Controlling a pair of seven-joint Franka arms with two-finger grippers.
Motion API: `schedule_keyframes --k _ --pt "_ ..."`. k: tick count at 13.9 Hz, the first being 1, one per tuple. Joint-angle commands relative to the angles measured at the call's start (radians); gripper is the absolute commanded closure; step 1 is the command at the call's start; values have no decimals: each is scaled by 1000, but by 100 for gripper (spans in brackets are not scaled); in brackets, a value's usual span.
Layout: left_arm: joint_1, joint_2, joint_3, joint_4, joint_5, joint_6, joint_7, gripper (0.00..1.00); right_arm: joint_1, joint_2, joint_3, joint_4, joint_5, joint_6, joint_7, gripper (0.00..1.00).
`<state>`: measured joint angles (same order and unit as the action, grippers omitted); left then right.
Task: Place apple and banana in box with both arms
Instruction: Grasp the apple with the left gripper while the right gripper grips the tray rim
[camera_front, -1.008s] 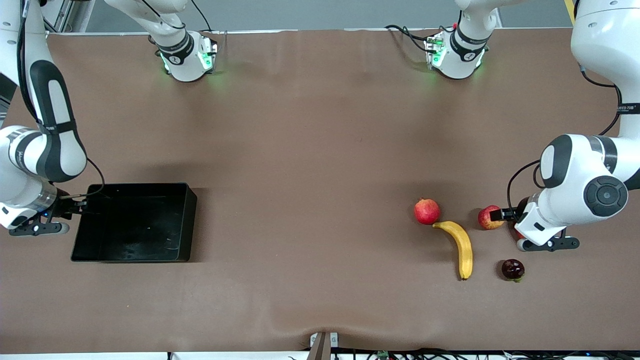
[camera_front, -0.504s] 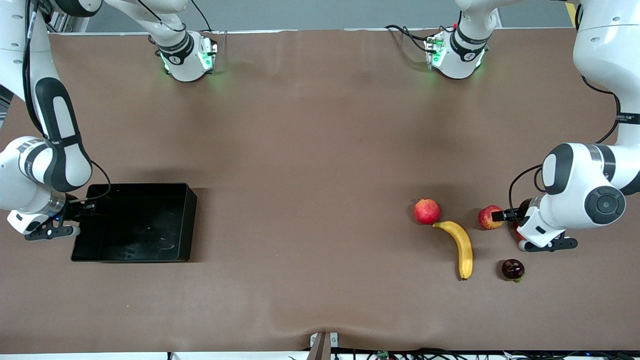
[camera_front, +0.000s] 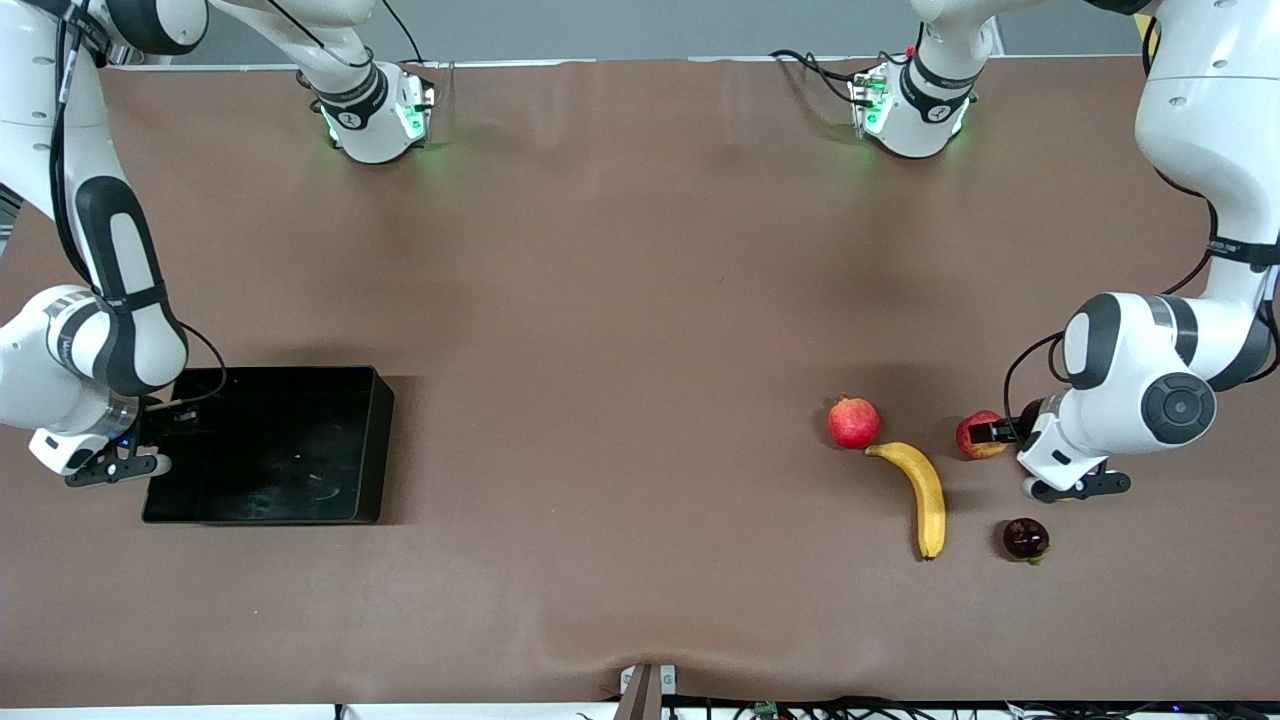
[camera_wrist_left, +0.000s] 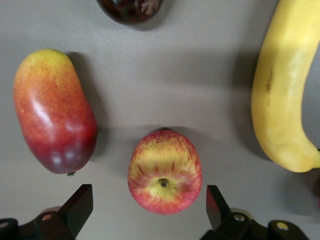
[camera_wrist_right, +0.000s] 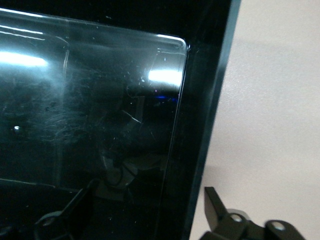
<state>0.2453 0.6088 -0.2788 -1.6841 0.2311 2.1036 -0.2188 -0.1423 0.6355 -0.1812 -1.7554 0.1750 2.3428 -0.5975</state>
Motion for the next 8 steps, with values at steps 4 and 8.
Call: schedule_keyframes --k 4,8 --pt "6 32 -10 -3 -13 48 -19 0 -14 32 -9 31 32 -7 -33 100" --pt "3 52 -8 -3 -39 53 -14 0 -13 26 -11 31 34 -11 -33 100"
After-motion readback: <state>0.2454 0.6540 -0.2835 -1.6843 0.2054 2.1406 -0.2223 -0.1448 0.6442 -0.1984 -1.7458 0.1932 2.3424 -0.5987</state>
